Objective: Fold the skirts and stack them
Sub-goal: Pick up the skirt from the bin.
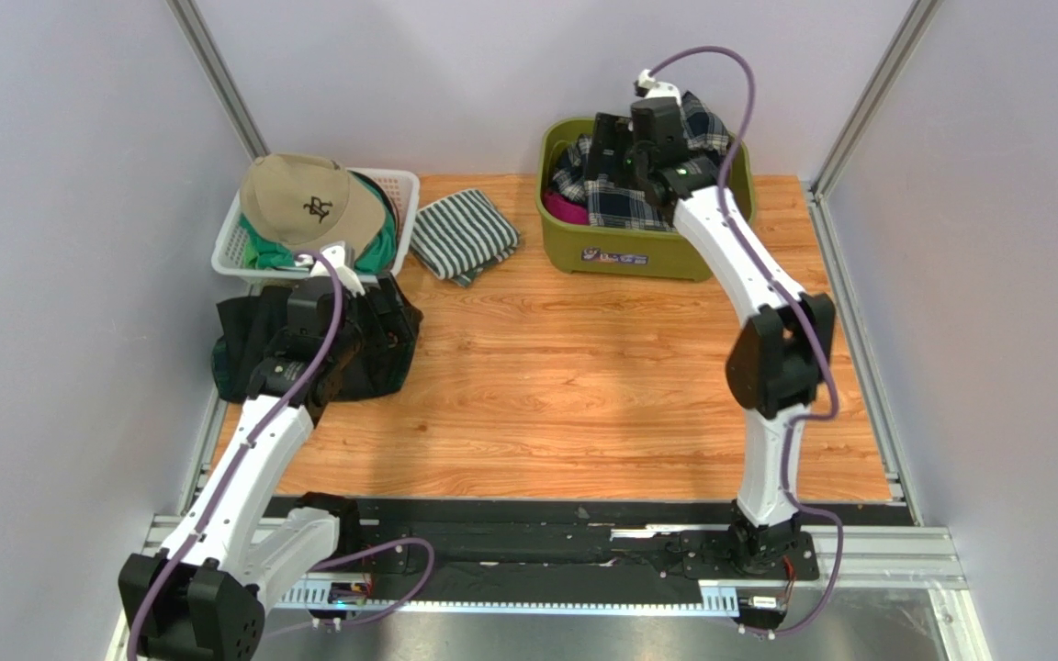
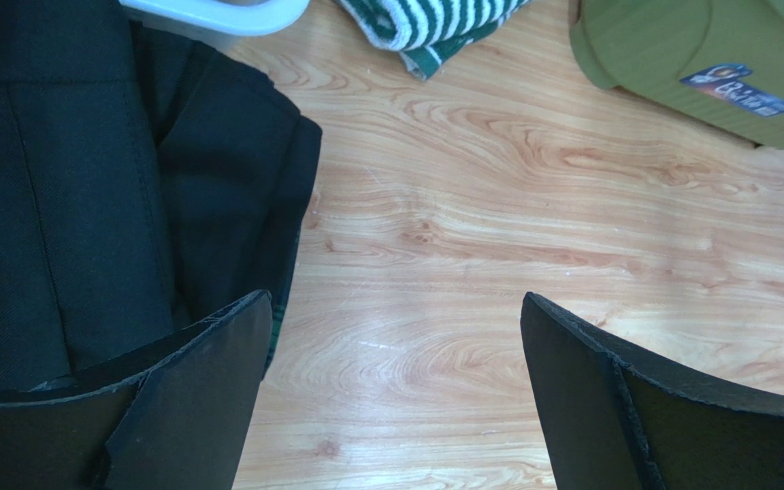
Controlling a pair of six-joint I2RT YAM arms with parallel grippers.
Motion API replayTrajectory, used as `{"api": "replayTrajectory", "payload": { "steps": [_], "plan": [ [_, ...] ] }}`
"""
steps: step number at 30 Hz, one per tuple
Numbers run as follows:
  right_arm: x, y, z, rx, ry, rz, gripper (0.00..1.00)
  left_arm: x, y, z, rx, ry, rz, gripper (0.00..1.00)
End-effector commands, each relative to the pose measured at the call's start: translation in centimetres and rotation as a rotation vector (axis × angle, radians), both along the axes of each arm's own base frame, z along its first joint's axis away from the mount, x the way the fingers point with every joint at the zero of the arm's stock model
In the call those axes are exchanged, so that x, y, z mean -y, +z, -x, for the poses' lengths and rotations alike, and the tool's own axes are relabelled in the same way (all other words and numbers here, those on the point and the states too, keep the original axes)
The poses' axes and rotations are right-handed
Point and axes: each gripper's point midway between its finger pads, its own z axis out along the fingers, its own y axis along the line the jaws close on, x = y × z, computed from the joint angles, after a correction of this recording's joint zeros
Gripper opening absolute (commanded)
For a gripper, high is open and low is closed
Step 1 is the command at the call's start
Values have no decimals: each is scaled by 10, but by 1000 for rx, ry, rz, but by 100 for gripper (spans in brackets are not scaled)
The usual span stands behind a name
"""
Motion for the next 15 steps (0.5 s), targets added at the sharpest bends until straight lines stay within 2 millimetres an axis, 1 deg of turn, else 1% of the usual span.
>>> {"api": "replayTrajectory", "payload": {
  "steps": [1, 2, 3, 4, 6, 7, 8, 10, 11, 12, 13, 14, 15],
  "plan": [
    [-6, -34, -56, 20, -52, 103, 95, 6, -8, -3, -13, -45, -8, 99],
    [-10, -12, -67, 78, -51, 100, 95, 8, -11, -4, -24, -51, -7, 99],
    [-13, -19, -76, 86, -53, 111, 95, 9, -12, -4, -25, -55, -3, 99],
    [-14, -42, -85, 69, -64, 131, 95, 8, -12, -6, -24, -49, -4, 99],
    [-17, -48, -95, 97, -85, 128, 95, 8, -16, -6, -36, -51, -6, 99],
    [-14, -53, -99, 103, -94, 129, 87, 8, -18, -6, -42, -53, -10, 99],
    [-14, -60, -102, 106, -104, 141, 83, 8, -18, -6, -47, -54, -9, 99],
    [-10, -67, -106, 113, -129, 151, 78, 9, -19, -5, -50, -56, -11, 99],
    [-8, -75, -107, 104, -146, 165, 76, 9, -19, -5, -49, -59, -9, 99],
    [-7, -76, -108, 103, -150, 167, 75, 9, -18, -5, -46, -60, -8, 99],
    [-7, -81, -107, 93, -150, 172, 68, 9, -18, -5, -46, -60, -7, 99],
    [-6, -84, -107, 86, -152, 174, 58, 9, -18, -5, -48, -58, -8, 99],
    [-6, -85, -106, 83, -155, 172, 34, 9, -17, -5, -44, -58, -9, 99]
  ]
}}
